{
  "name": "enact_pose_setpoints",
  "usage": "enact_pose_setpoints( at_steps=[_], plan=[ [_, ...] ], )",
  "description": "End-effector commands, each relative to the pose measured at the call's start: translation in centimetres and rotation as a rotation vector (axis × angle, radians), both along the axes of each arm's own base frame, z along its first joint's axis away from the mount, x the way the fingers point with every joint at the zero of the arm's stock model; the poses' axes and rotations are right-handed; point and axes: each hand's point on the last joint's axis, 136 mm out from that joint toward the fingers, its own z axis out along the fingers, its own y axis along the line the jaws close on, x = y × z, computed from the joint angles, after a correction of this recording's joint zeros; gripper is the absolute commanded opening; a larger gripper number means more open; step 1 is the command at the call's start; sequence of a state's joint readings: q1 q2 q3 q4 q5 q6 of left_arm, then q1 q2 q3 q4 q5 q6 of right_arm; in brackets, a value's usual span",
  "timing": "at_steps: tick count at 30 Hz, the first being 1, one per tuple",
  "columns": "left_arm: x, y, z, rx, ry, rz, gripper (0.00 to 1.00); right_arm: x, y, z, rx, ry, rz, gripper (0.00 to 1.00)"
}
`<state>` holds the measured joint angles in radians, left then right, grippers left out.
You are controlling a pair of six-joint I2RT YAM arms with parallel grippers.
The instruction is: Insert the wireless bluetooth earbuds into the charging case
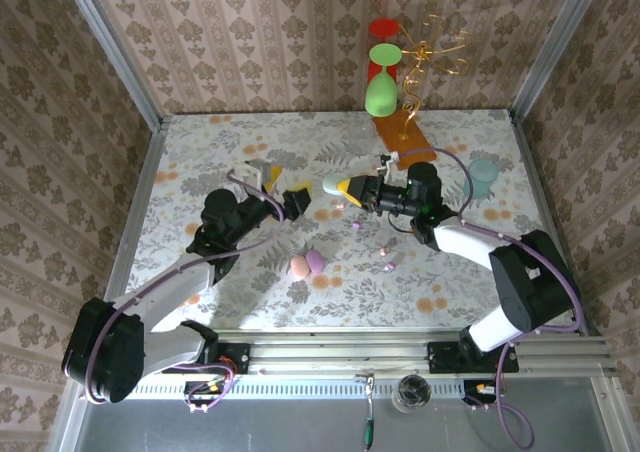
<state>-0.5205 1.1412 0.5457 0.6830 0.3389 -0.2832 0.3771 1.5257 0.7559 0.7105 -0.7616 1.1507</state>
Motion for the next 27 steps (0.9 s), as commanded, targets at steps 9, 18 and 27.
enact_pose_setpoints(
  at_steps=[9,18,27],
  plan=[
    [-6.6,-3.1,-1.7,0.169,-0.46,-0.449,1.0,-6.0,0.6,4.6,0.075,-0.045,0.283,0.15],
    [-6.7,-5.2,-0.3,0.057,-0.5,-0.556,0.92,-7.4,1.3,6.1,0.122,-0.039,0.361,0.15],
    [-6.7,-7.3,0.5,0.011,-0.48,-0.62,0.79,-7.2,1.7,5.9,0.13,-0.02,0.367,0.14]
  ],
)
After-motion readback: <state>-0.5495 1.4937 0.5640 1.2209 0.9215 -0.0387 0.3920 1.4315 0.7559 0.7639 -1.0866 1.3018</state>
